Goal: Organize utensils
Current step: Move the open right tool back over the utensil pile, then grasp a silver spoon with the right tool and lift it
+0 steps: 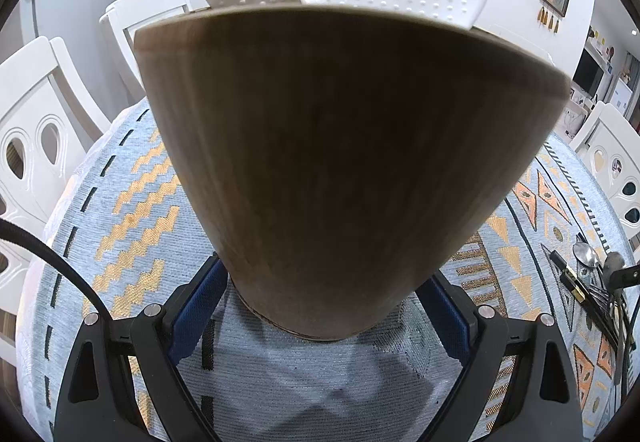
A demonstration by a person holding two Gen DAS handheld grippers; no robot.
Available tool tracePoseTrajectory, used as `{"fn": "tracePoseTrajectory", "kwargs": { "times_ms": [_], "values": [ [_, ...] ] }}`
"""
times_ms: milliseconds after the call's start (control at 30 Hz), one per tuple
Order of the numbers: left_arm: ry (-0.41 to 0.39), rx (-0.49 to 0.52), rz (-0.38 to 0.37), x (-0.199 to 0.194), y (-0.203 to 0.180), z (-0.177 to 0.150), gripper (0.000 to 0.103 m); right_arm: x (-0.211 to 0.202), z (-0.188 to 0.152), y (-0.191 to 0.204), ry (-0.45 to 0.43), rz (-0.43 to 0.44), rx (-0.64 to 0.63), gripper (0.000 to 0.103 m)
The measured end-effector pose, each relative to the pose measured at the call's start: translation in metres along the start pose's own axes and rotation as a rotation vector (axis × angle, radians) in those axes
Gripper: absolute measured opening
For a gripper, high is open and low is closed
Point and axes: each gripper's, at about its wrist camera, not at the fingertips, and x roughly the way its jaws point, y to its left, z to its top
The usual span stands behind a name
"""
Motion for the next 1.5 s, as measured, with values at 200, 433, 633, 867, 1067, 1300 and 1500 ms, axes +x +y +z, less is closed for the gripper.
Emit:
{"fn": "tracePoseTrajectory", "kwargs": {
  "times_ms": [200, 433, 633, 867, 1067, 1300, 1500],
  "values": [
    [0.0, 0.0, -0.001, 0.0, 0.0, 0.0, 0.094, -0.021, -0.003, 0.012, -0.061, 0.037, -0.024, 0.004],
    [0.0, -0.001, -0.001, 0.0, 0.0, 0.0, 0.094, -0.019, -0.004, 0.058, -0.022, 0.195, -0.079, 0.004],
    [0.002, -0.001, -0.003, 0.0, 0.0, 0.0, 0.094, 0.015, -0.006, 0.1, 0.063, 0.152, -0.152, 0.004],
    [0.005, -0.001, -0.003, 0.001, 0.0, -0.001, 0.094, 0.045, 0.001, 0.11, 0.148, 0.15, -0.152, 0.005],
    [0.008, 0.0, -0.002, 0.002, 0.0, -0.001, 0.094, 0.062, 0.007, 0.11, 0.201, 0.16, -0.111, 0.013],
    [0.009, 0.0, 0.0, 0.003, 0.0, 0.0, 0.094, 0.055, 0.004, 0.101, 0.164, 0.142, -0.158, 0.008],
    [0.009, 0.0, 0.001, 0.003, 0.0, 0.0, 0.094, 0.024, -0.007, 0.118, 0.041, 0.079, -0.322, 0.003]
  ]
}}
